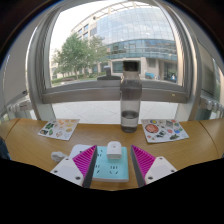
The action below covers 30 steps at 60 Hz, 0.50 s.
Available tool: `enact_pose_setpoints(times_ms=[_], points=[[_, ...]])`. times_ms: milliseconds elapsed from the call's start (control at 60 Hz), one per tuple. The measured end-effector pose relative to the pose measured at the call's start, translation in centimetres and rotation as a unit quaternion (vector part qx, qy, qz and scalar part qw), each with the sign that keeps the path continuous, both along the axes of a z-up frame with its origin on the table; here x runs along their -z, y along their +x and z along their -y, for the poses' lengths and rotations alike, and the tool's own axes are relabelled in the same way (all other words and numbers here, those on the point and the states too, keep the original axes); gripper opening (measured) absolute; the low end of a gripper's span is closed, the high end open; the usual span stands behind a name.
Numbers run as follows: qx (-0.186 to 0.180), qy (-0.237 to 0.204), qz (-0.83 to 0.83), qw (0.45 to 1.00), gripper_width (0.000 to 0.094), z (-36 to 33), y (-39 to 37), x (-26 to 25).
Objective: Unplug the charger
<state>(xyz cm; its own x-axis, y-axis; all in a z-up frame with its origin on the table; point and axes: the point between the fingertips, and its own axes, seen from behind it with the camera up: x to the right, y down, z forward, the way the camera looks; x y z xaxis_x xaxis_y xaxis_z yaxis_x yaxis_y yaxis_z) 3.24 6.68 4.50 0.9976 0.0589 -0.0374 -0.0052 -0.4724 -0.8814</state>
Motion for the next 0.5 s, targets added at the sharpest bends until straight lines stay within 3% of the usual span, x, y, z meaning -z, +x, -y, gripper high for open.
enact_pose_setpoints(times_ms=[100, 200, 300, 500], points=[[0.035, -0.020, 0.008, 0.999, 0.0514, -1.8, 0.6, 1.3], [0.050, -0.039, 0.012, 0.998, 0.0286, -1.6, 0.6, 2.3], [0.060, -0.041, 0.036, 0.997, 0.0273, -1.9, 0.6, 2.4], [0.100, -0.056, 0.000, 0.993, 0.0146, -1.8, 0.8, 1.9]])
